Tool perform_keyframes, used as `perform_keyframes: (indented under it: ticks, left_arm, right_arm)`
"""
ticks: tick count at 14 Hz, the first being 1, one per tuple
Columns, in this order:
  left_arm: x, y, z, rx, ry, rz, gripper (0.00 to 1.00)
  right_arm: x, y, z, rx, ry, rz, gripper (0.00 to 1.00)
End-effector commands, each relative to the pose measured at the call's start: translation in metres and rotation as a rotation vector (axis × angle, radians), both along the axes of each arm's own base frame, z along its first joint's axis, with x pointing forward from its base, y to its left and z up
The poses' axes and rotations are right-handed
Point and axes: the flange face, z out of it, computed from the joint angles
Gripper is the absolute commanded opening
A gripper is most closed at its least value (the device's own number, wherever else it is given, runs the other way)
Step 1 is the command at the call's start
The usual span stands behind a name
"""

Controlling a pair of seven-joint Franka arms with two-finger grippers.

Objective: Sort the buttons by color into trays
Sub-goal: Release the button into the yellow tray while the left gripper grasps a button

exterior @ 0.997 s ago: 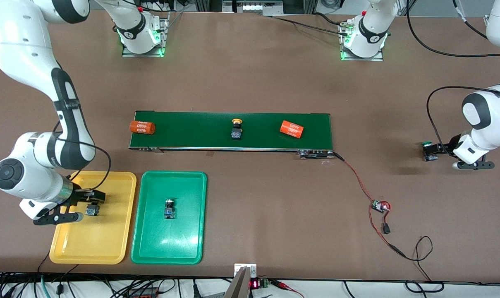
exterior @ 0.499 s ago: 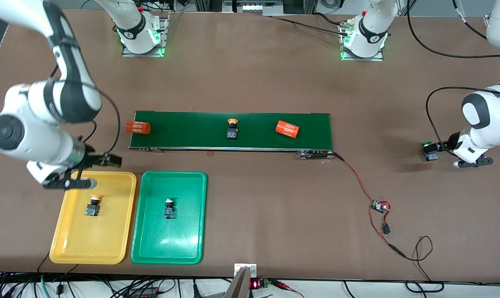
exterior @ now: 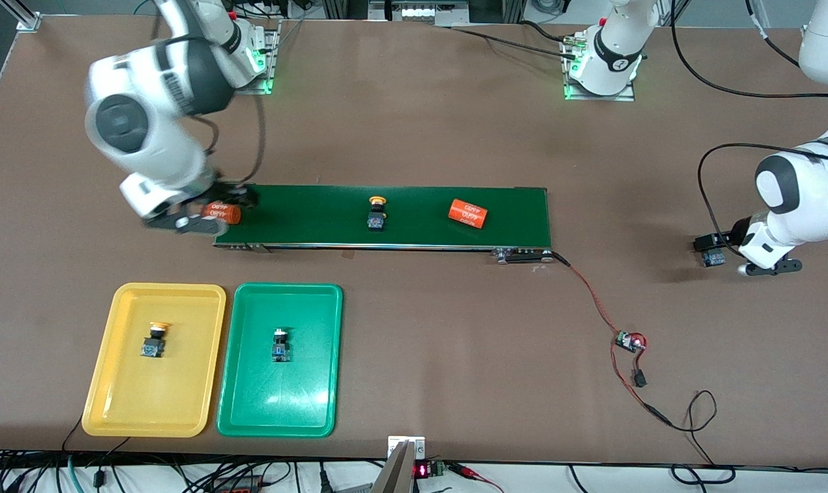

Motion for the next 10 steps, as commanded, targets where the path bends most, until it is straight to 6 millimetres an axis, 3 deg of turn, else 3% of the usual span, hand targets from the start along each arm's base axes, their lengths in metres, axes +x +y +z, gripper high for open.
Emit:
perform_keyframes:
  ticks: [1, 3, 4, 5, 7, 10]
  left_arm:
    - [-0.004, -0.011, 0.000, -0.010, 0.017, -0.009, 0.44]
    - [0.001, -0.016, 0.010, -0.005, 0.015, -0.024, 0.07]
    - [0.005, -0.018, 0.024, 0.012, 0.011, -0.050, 0.00]
    - [0.007, -0.019, 0.038, 0.030, 0.016, -0.073, 0.00]
    - [0.020, -0.042, 0.074, 0.046, -0.025, -0.117, 0.00]
    - [0.031, -0.088, 0.113, 0.064, -0.052, -0.196, 0.00]
  right_arm:
    - [-0.028, 0.057, -0.022, 0.003, -0.015, -0.027, 1.00]
    - [-0.037, 0.093, -0.040, 0.025, -0.047, -0.045, 1.00]
    - [-0.038, 0.105, -0.049, 0.043, -0.067, -0.061, 1.00]
    - [-0.040, 0.117, -0.060, 0.059, -0.077, -0.051, 1.00]
    - [-0.043, 0.135, -0.078, 0.086, -0.098, -0.067, 1.00]
    - [-0.045, 0.145, -0.087, 0.102, -0.108, -0.055, 1.00]
